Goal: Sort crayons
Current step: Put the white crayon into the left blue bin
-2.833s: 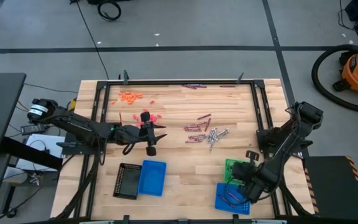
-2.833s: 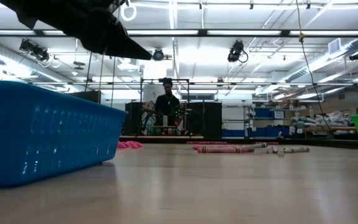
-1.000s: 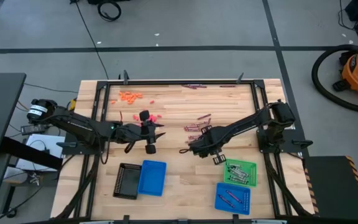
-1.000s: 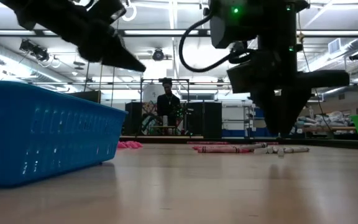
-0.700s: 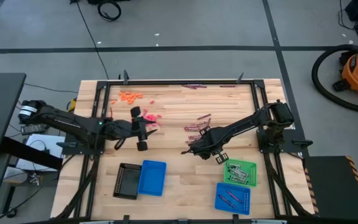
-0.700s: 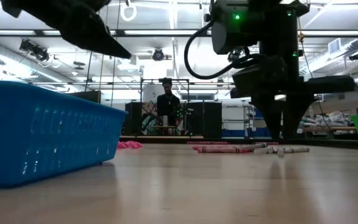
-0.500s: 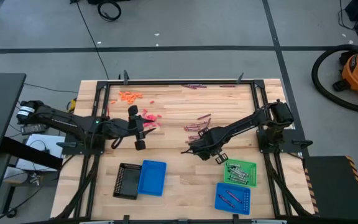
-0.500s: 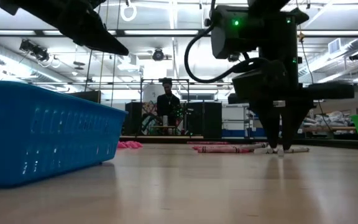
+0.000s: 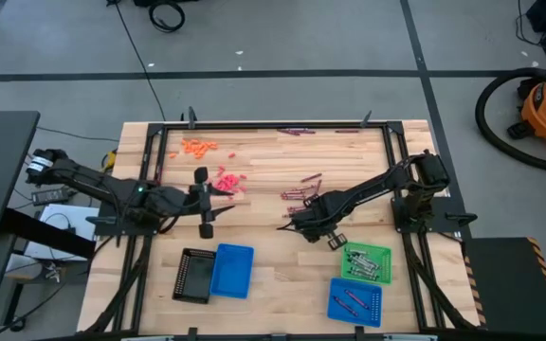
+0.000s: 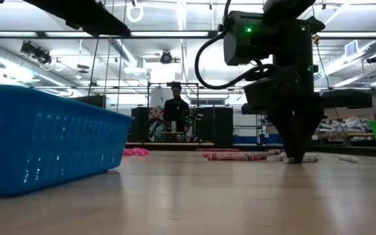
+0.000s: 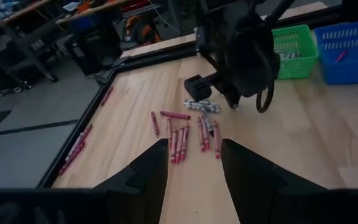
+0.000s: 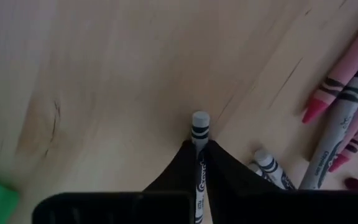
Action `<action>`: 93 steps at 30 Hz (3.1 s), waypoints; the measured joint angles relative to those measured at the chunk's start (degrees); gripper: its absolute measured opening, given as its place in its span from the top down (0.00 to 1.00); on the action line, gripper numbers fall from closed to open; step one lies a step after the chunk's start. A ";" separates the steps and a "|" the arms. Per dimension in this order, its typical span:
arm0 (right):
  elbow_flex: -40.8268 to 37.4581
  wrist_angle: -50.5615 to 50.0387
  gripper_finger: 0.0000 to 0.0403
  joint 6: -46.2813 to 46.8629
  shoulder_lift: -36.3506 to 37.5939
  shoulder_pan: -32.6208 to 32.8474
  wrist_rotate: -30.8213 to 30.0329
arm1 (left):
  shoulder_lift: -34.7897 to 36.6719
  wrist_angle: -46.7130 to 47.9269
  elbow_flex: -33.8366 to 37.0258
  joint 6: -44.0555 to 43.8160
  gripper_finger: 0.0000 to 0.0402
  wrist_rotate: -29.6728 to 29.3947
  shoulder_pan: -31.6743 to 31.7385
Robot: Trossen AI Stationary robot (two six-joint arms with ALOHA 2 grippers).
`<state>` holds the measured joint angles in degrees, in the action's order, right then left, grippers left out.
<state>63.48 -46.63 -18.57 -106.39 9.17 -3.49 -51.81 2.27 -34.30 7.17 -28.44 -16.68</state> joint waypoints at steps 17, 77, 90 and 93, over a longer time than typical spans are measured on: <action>17.23 4.64 0.91 13.06 -0.53 2.92 -0.89 | 6.99 3.35 0.00 -0.12 0.60 -0.03 -5.37; 35.80 -23.44 0.65 31.54 -5.14 7.89 -16.95 | 15.76 4.03 -0.02 -4.62 0.60 1.07 -14.62; 24.79 -39.09 0.67 55.27 1.91 4.79 -5.56 | 15.76 3.49 -0.02 -5.10 0.60 1.06 -14.63; 19.09 -37.60 0.68 58.39 5.77 4.19 -3.18 | 15.76 3.51 -0.02 -5.10 0.60 1.06 -14.63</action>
<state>82.57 -84.23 39.82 -100.62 13.36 -6.67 -36.05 5.78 -34.33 2.07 -27.38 -31.31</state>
